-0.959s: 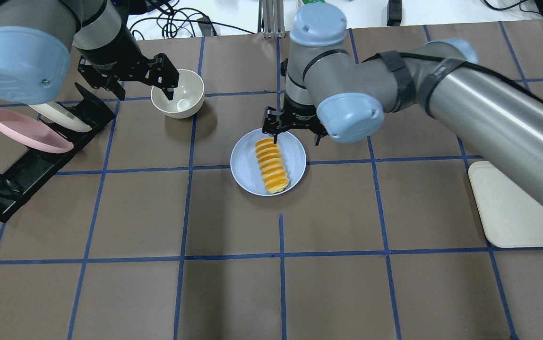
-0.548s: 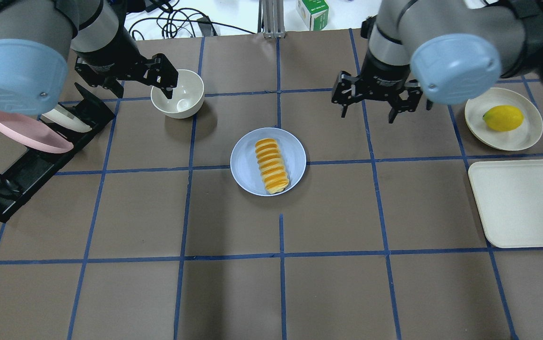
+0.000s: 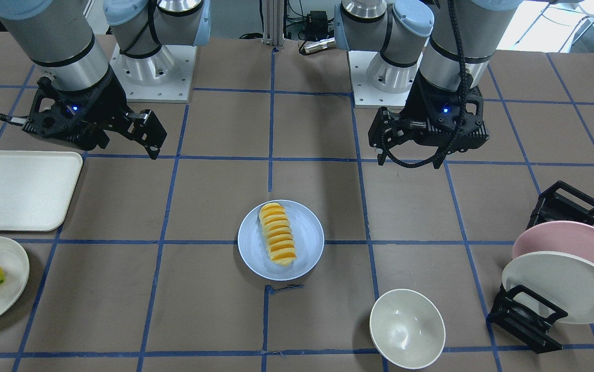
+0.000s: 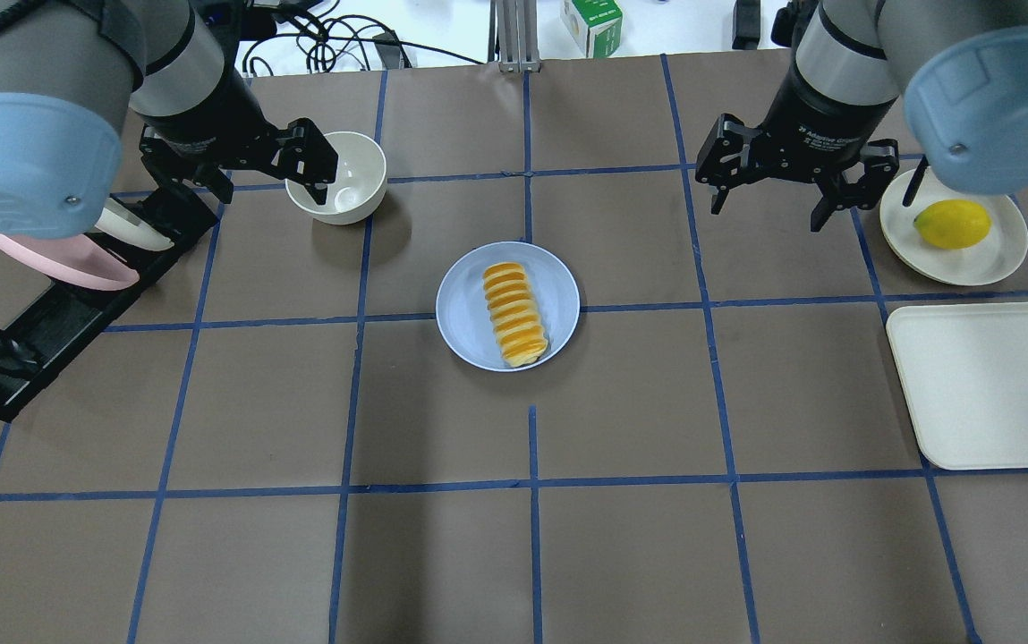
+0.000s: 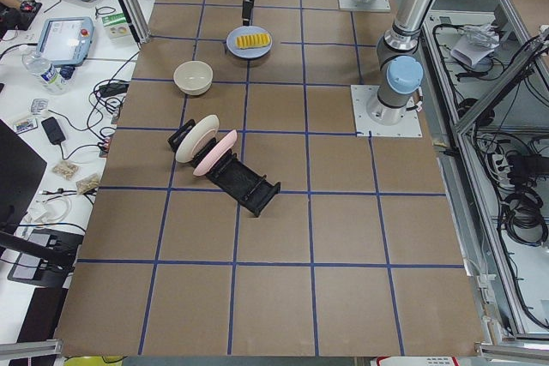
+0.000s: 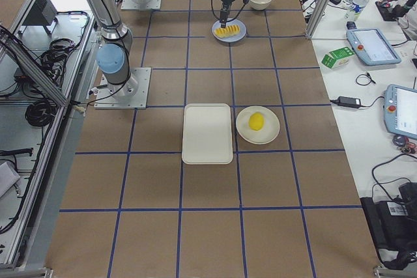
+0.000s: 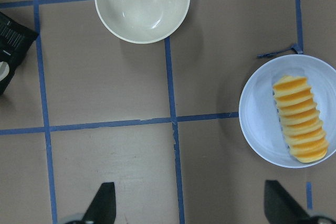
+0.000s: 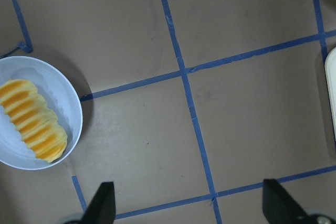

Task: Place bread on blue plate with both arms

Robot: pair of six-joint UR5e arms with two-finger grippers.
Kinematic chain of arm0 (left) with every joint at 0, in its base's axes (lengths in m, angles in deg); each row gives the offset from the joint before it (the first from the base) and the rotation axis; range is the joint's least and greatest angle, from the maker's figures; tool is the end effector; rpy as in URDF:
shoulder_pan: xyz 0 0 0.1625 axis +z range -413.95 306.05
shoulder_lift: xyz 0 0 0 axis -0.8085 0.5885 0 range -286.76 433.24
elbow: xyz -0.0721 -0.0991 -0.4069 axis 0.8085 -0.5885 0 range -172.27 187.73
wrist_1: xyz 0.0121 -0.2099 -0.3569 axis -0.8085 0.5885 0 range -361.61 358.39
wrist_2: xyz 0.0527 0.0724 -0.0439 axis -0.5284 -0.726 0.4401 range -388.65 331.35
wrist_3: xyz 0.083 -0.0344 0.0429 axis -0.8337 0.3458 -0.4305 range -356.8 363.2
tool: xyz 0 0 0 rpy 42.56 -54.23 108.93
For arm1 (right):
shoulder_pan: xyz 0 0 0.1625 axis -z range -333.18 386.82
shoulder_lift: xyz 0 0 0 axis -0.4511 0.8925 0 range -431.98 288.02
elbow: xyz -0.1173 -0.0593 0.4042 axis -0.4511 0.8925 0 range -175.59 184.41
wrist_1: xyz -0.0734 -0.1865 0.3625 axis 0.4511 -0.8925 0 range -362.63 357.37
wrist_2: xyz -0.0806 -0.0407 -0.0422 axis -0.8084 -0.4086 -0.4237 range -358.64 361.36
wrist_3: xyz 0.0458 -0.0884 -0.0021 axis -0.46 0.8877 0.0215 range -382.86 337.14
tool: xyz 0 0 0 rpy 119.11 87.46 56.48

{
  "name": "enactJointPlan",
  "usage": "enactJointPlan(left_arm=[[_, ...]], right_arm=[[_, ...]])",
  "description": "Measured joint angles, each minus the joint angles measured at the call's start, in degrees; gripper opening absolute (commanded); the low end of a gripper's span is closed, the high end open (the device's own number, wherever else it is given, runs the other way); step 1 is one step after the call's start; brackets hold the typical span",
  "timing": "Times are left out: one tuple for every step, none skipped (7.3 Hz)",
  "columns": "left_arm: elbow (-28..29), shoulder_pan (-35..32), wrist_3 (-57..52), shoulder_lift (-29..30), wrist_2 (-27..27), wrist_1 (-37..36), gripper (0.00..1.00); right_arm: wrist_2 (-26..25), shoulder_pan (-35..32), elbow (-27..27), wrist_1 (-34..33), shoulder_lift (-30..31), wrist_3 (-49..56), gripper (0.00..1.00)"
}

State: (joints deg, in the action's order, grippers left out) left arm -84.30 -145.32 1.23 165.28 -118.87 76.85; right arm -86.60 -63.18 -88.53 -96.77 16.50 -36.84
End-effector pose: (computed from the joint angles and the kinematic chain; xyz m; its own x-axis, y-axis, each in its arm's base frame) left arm -0.1454 -0.5148 0.4736 -0.9983 0.0575 -0.0083 0.0581 0.9899 -0.1295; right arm 0.1368 -0.5013 0.4568 -0.9697 0.2420 -0.0331 0.2416 0.9703 0.0142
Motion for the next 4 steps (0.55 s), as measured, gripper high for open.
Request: enactJointPlan(left_arm=[[0.8, 0.0, 1.5, 0.1, 0.1, 0.8, 1.0], [1.6, 0.0, 3.6, 0.3, 0.1, 1.9, 1.0], [2.2, 0.0, 5.0, 0.3, 0.1, 2.7, 1.0], [2.4, 0.0, 5.6, 0.2, 0.1, 3.4, 1.0]], right_arm=[[0.0, 0.0, 0.0, 0.4, 0.3, 0.1, 1.0], [0.0, 0.0, 0.0, 0.5, 0.4, 0.2, 1.0], [-0.2, -0.1, 0.0, 0.6, 0.5, 0.2, 1.0], [-0.7, -0.1, -0.1, 0.6, 0.7, 0.4, 1.0]])
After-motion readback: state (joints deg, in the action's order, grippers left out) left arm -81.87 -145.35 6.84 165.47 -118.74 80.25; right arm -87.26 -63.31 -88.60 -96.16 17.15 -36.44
